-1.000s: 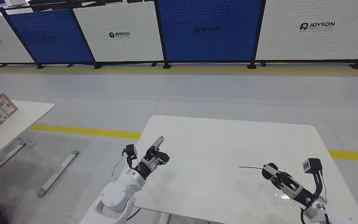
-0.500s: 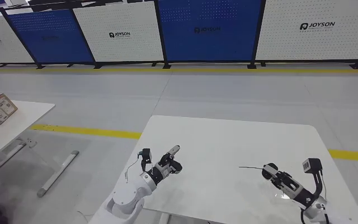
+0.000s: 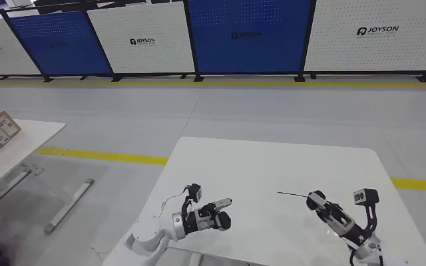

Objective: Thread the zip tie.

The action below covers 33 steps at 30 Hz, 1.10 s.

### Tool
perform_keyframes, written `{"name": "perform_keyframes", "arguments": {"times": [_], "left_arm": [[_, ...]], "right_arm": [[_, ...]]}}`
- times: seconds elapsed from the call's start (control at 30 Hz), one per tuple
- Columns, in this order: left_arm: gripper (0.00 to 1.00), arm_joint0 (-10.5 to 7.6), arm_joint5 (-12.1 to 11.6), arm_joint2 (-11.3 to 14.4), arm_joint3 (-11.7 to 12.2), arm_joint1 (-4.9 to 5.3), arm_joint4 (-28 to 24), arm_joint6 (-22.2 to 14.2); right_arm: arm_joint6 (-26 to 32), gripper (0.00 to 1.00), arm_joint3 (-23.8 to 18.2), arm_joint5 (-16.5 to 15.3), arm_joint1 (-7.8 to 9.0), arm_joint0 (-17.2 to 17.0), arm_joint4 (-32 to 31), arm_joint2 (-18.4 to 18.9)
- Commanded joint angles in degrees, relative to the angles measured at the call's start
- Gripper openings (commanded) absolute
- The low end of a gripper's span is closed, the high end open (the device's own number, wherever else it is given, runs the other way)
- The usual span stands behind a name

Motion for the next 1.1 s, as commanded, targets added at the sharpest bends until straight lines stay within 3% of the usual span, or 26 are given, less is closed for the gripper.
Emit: {"name": "perform_keyframes", "arguments": {"times": [0.0,0.3,0.5,0.63,1.07], "left_arm": [[1.00,-0.06,-0.04,0.01,0.06,-0.04,0.04,2.32],[1.00,-0.06,-0.04,0.01,0.06,-0.04,0.04,2.32],[1.00,-0.06,-0.04,0.01,0.06,-0.04,0.04,2.32],[1.00,-0.06,-0.04,0.01,0.06,-0.04,0.04,2.32],[1.00,-0.06,-0.04,0.01,0.06,-0.04,0.04,2.32]], "right_arm": [[0.00,0.00,0.00,0.00,0.01,-0.01,0.09,0.05],[-1.24,0.00,-0.45,0.68,-0.11,0.00,-0.51,-0.55],[-9.63,0.00,-2.98,4.38,-1.27,2.14,-6.87,-7.03],[-11.04,0.00,-1.54,7.08,-2.06,4.86,-6.66,-10.96],[-11.04,0.00,-1.54,7.08,-2.06,4.86,-6.66,-10.96]]}}
